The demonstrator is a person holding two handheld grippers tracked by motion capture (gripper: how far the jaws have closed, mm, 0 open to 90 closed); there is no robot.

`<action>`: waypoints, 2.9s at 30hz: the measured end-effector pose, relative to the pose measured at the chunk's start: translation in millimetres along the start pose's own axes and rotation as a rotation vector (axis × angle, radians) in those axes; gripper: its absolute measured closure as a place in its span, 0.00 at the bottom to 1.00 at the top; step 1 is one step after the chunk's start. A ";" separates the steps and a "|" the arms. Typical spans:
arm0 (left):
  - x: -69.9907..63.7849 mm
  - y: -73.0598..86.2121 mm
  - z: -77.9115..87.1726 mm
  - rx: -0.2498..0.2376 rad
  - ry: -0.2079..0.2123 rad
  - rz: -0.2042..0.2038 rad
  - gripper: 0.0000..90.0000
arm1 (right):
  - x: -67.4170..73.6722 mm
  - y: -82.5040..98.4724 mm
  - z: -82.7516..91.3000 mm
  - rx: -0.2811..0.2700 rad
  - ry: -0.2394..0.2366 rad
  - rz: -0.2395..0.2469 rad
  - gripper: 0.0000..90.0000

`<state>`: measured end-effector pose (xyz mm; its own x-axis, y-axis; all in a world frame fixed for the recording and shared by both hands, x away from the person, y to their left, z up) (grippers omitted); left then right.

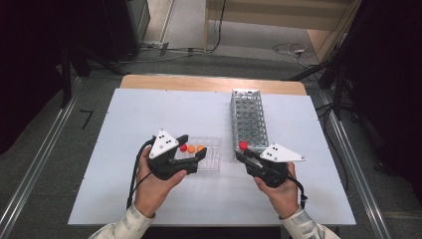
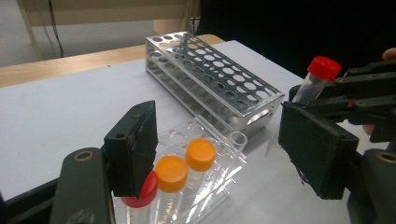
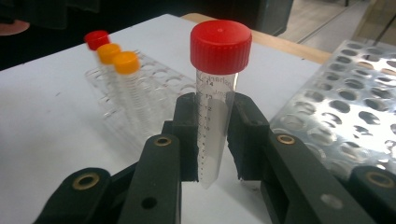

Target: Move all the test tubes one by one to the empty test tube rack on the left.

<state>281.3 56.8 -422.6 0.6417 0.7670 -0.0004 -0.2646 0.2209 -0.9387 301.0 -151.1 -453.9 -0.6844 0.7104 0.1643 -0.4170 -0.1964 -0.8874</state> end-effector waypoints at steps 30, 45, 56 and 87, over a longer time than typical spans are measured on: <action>-44.0 9.3 -16.9 0.016 0.139 -0.120 0.75 | 57.9 15.2 -28.1 0.057 -0.146 0.068 0.79; -32.5 2.8 -4.4 0.009 0.123 -0.101 0.79 | 59.1 13.7 -19.1 0.010 -0.169 0.043 0.21; -17.9 1.2 6.3 0.027 0.089 -0.069 0.79 | 42.0 14.1 -12.9 0.015 -0.134 0.005 0.11; 41.3 -13.6 43.5 0.020 -0.063 -0.015 0.79 | 12.1 18.1 -4.9 0.012 -0.062 -0.047 0.14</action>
<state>280.1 111.6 -394.8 0.5993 0.7997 0.0362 -0.2699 0.2444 -0.9314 288.1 -142.7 -470.2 -0.6993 0.6761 0.2320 -0.4565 -0.1727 -0.8728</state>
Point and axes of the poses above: each handheld gripper's, and its own axes: z roughly backward along the jaws, y roughly out of its underside, x roughly to its left, the point moved 6 cm from there along -z, roughly forward along the jaws, and after that the axes turned 10 degrees about -z, right-handed, at the moved point
